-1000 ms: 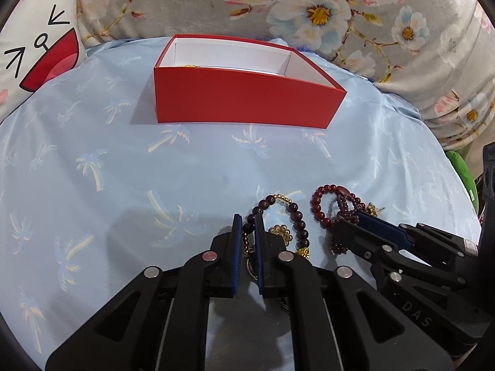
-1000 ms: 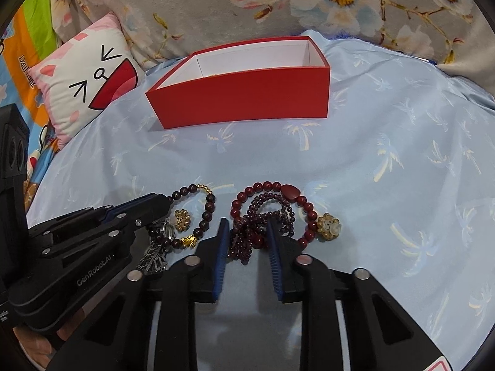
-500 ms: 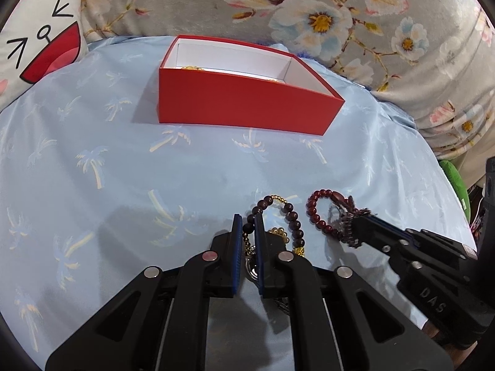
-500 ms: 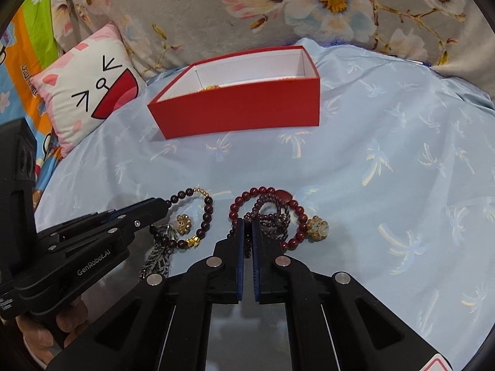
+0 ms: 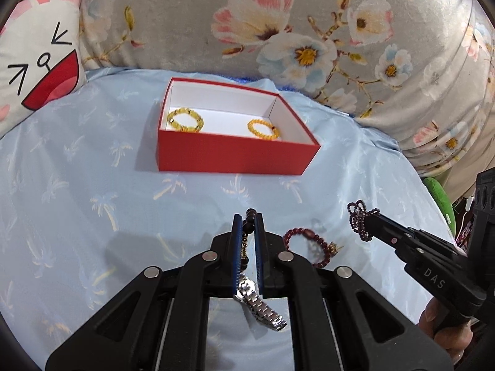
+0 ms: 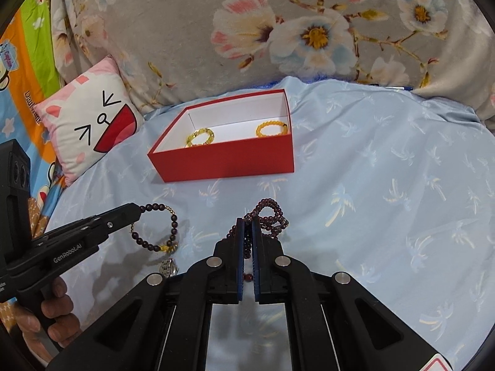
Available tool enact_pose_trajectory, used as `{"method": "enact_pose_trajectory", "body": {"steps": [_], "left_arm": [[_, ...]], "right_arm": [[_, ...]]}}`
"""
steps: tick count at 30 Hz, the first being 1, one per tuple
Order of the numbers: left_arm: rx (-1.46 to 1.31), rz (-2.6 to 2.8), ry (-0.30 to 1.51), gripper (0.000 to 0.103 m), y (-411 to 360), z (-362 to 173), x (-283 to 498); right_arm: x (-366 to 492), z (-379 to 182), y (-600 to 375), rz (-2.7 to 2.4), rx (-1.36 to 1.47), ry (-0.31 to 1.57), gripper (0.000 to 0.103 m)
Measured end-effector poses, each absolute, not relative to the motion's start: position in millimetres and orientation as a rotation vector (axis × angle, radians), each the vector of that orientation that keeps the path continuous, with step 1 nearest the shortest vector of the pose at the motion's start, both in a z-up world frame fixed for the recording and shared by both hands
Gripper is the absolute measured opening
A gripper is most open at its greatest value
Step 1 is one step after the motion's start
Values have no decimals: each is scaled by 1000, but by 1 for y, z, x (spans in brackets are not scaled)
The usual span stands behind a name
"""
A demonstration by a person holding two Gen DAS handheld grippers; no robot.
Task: Organize jewelry
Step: 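Carry both dark bracelets into the red box and open both tools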
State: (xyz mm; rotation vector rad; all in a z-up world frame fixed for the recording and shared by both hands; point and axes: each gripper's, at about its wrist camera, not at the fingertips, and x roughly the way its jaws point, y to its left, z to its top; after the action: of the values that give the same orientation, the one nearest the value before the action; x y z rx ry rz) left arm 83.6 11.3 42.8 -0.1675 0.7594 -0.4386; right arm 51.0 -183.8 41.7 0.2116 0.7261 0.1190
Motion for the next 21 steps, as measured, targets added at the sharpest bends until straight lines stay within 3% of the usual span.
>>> {"method": "enact_pose_trajectory", "body": {"steps": [21], "left_arm": [[-170,-444,640,7,-2,104,165]], "right_arm": [[141,78,-196,140,210,667,4]]}}
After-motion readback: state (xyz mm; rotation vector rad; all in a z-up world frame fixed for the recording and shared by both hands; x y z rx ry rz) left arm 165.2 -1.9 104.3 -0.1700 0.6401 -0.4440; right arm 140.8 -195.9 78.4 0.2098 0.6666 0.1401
